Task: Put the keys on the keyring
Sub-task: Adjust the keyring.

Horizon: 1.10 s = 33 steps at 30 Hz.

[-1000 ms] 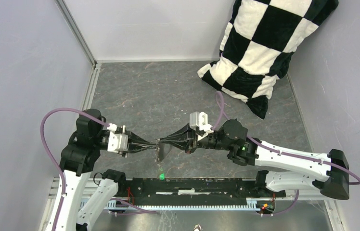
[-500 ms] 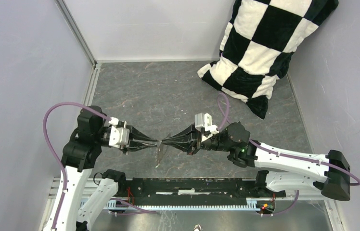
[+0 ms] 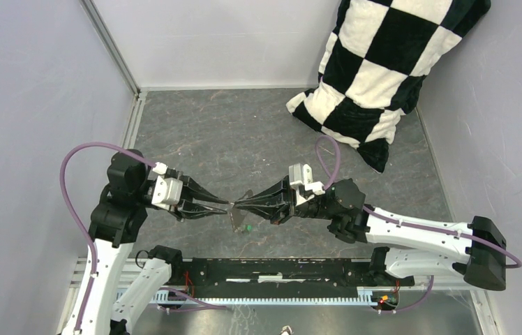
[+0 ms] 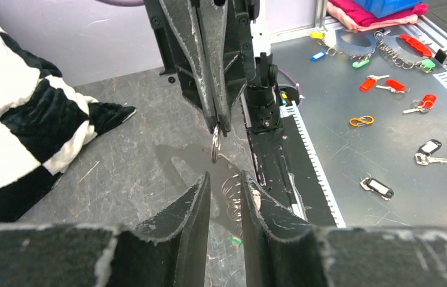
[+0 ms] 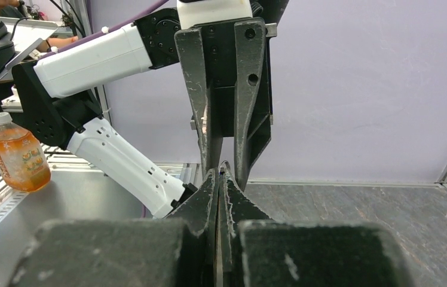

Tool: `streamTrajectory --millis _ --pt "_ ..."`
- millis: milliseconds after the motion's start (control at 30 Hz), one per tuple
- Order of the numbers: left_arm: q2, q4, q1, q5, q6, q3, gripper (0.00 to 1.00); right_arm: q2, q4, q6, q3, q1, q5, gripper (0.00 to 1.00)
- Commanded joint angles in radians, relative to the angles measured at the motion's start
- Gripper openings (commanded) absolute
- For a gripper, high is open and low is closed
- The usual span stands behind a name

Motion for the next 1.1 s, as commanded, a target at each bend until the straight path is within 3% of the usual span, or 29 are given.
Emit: streamTrajectory --millis 0,333,500,600,767,933,1067 --pt "0.000 0.038 0.000 0.060 -0.048 0.040 0.32 0.020 0.124 0.020 -0.002 -0.004 -0.019 0.00" --pt "0.009 0.037 0.000 0.004 -0.028 0.032 0.28 0.055 0.178 0.057 0.006 -0.005 -0.047 0.00" --pt "-0.005 0.038 0.000 -0.009 -0.025 0.021 0.23 0.046 0.030 0.036 0.056 -0.009 -0.050 0.00" --pt "-0.011 0.038 0.000 -0.013 -0.020 0.022 0.18 0.020 0.025 0.025 0.029 -0.012 -0.035 0.00" --pt "-0.008 0.038 0.000 0.003 -0.036 0.027 0.19 0.033 -0.014 0.031 0.046 -0.014 -0.035 0.00" --pt "-0.033 0.045 0.000 -0.036 -0.027 0.015 0.25 0.056 -0.276 -0.037 0.161 -0.014 -0.010 0.00" --pt "-0.067 0.003 0.000 -0.086 0.064 -0.006 0.33 0.075 -0.482 -0.080 0.256 -0.014 0.003 0.00"
